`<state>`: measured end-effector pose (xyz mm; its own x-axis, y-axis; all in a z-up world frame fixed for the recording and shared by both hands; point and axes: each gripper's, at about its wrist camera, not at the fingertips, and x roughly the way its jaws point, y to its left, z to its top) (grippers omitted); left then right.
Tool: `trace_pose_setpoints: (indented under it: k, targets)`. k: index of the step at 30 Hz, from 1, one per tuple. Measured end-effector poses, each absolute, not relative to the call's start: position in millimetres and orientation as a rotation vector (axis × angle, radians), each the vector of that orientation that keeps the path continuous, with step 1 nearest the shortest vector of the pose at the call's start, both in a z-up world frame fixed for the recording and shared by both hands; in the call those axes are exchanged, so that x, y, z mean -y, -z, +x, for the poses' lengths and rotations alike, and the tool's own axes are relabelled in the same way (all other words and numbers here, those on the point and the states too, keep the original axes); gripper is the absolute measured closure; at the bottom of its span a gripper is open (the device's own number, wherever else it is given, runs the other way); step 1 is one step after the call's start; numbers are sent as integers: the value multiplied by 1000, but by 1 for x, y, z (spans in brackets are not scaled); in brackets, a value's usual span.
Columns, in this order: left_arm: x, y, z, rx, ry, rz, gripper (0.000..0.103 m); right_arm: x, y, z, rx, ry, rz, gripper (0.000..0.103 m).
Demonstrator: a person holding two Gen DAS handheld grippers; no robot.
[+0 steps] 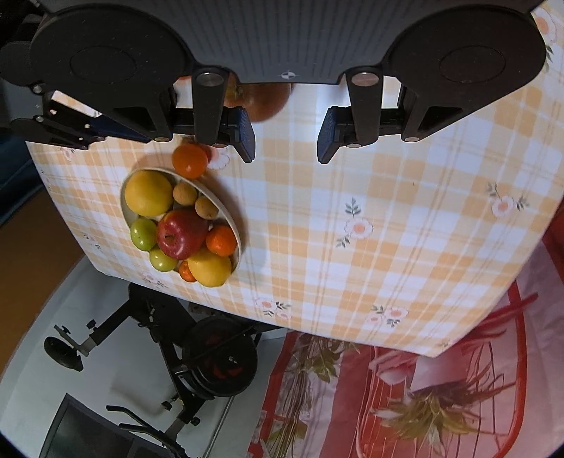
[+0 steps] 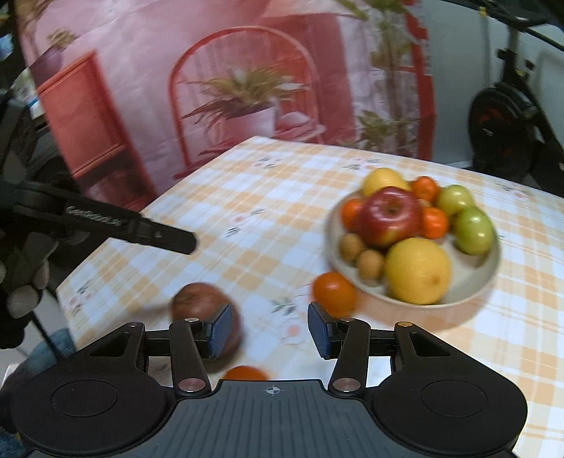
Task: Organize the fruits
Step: 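Withdraw both grippers and reach toward the brown-red apple, then grasp the brown-red apple with the right gripper and lift it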
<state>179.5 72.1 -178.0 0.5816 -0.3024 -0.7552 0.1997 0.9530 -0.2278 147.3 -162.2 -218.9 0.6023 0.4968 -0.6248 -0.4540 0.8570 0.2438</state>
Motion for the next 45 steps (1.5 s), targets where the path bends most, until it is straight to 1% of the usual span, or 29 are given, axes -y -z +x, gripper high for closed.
trace_pose_setpoints:
  k: [6,11,24,28,34,45]
  targets:
    - [-75,188,173,-928,327,-149,62,137,220,140,-776,-614,11,58]
    - [-77,195,168,-943,350,-161,62,127,224,139,-796,-630,-8,53]
    - [-78,204,168,-958,410,-213,63,106,234,148,-828,-661,-46,53]
    - [-80,206,167,-957,413,-226,63,103,237,153,-836,-660,-40,50]
    - [-80,206,168,-953,416,-236,63,102,243,160,-850,-661,-24,48]
    - [-78,206,167,-950,411,-236,63,105,246,158,-837,-657,5,49]
